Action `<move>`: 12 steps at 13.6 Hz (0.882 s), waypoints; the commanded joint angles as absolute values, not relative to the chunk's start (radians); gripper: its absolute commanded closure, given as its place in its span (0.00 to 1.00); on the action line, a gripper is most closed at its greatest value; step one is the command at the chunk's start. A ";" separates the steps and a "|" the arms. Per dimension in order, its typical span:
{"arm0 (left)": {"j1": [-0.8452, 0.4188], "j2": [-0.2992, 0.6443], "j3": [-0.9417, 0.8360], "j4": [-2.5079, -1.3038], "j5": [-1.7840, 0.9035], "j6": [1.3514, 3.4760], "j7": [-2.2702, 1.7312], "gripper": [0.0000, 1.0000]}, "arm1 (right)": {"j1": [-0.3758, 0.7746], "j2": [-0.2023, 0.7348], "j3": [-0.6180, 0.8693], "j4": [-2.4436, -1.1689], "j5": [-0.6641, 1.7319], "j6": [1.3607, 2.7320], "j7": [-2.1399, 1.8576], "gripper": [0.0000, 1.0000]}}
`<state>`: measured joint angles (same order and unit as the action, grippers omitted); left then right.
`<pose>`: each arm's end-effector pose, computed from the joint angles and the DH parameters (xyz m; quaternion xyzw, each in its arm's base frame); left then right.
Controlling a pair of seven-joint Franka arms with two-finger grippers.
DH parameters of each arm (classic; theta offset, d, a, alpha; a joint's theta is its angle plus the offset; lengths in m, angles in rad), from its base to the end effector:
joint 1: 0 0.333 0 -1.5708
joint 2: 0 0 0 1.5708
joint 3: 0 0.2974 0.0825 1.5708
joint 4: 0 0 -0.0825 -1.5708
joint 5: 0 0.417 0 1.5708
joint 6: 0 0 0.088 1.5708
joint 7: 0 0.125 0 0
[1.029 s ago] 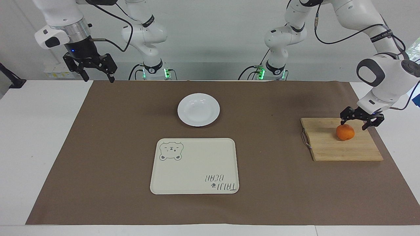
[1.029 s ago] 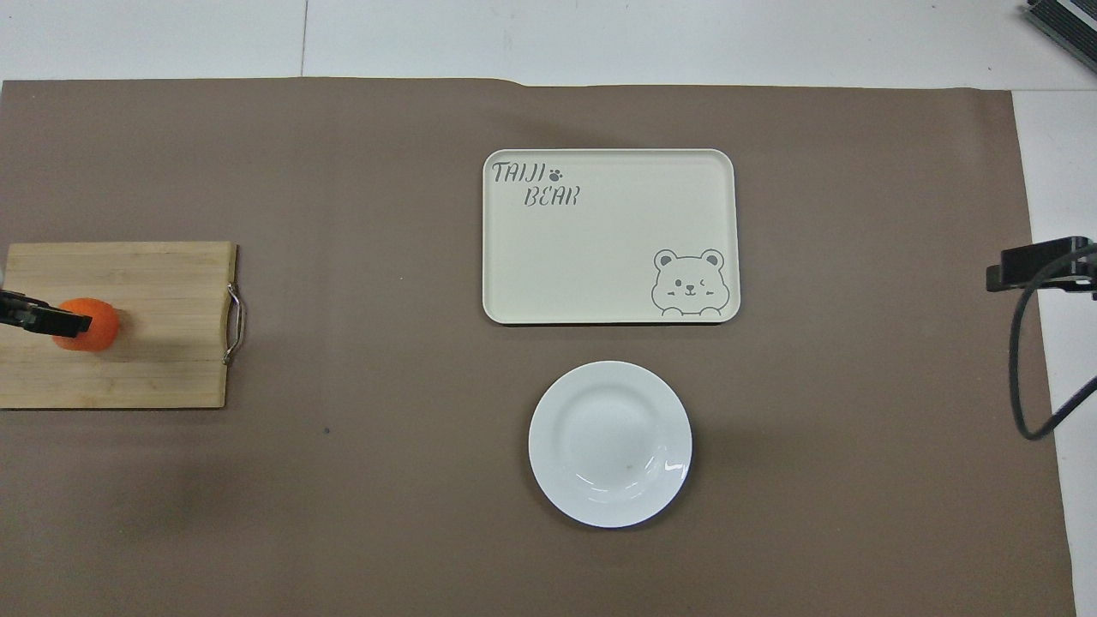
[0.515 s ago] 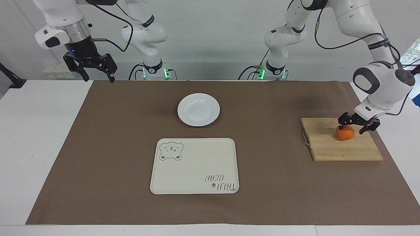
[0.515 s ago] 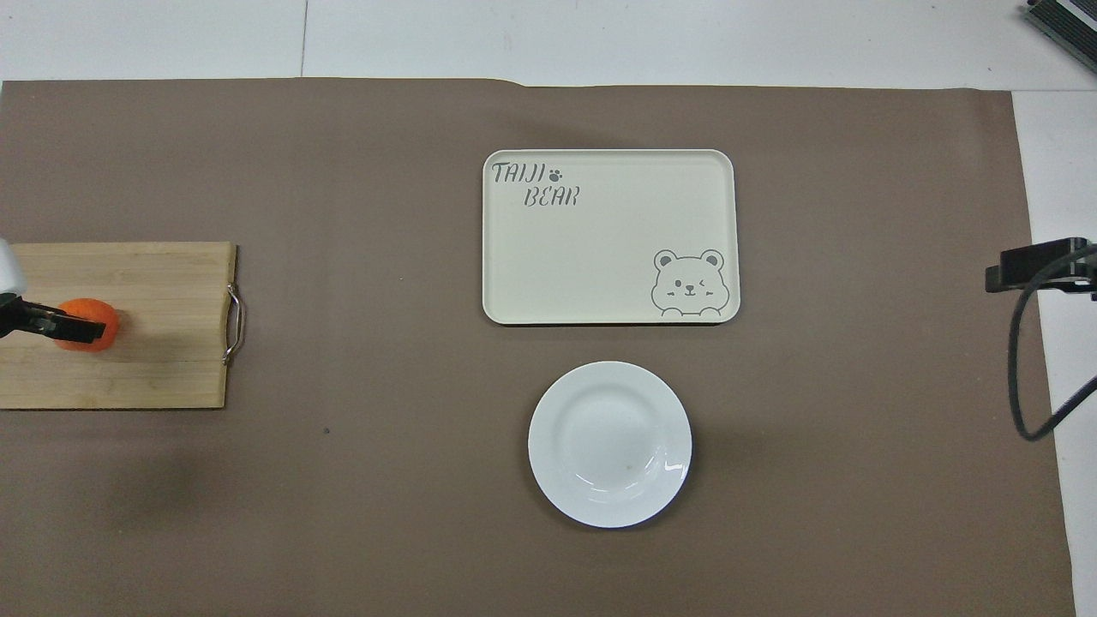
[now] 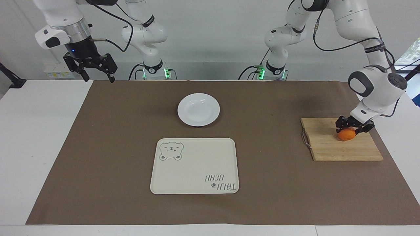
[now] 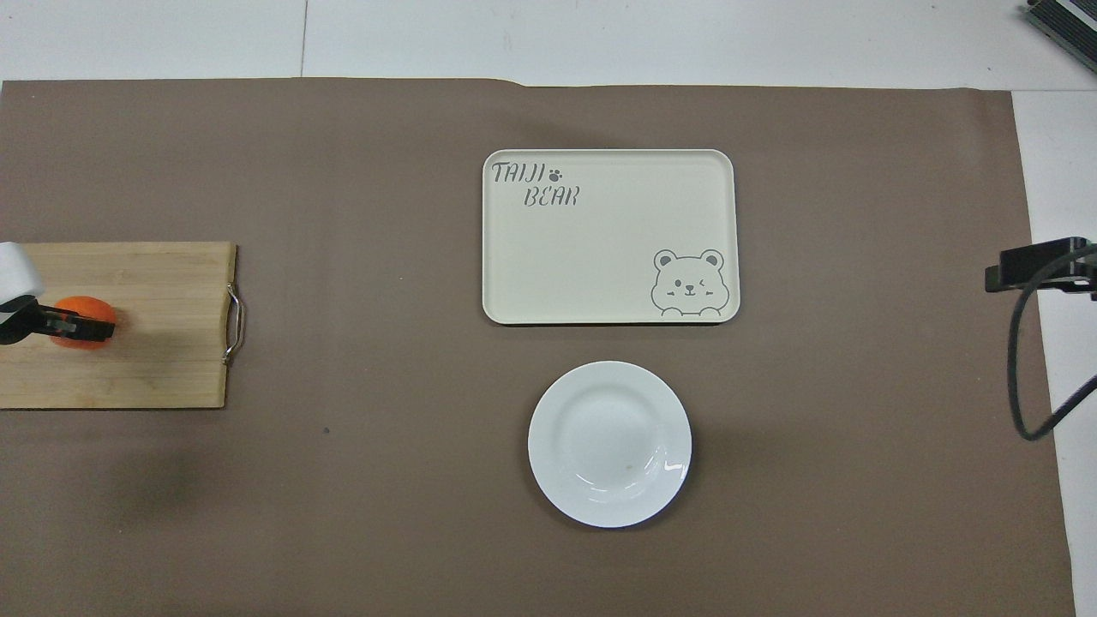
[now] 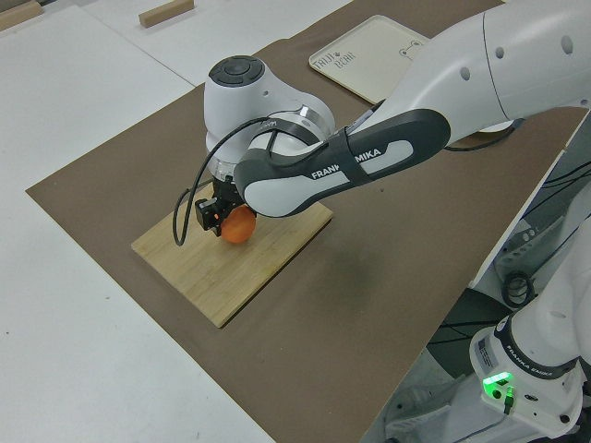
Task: Place orange and plate with both arms
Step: 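Lift the orange with the left gripper and carry it over the plate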
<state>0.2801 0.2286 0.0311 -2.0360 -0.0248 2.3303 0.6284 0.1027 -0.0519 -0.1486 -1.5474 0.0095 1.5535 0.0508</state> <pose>0.5878 0.1881 0.2819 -0.9881 0.1502 -0.0320 0.0098 0.5712 -0.0272 0.6279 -0.9984 0.0481 -0.0287 0.0087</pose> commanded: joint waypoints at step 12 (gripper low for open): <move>-0.242 0.152 0.017 -2.037 -0.023 2.381 0.268 1.00 | 0.097 -0.066 -0.146 -1.574 0.015 1.575 0.046 0.00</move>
<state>-0.1262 0.1689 -0.0004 -2.0248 -0.0254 2.3803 0.3916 0.1025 -0.0518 -0.1488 -1.5505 0.0095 1.5535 0.0508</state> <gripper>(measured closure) 0.225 0.000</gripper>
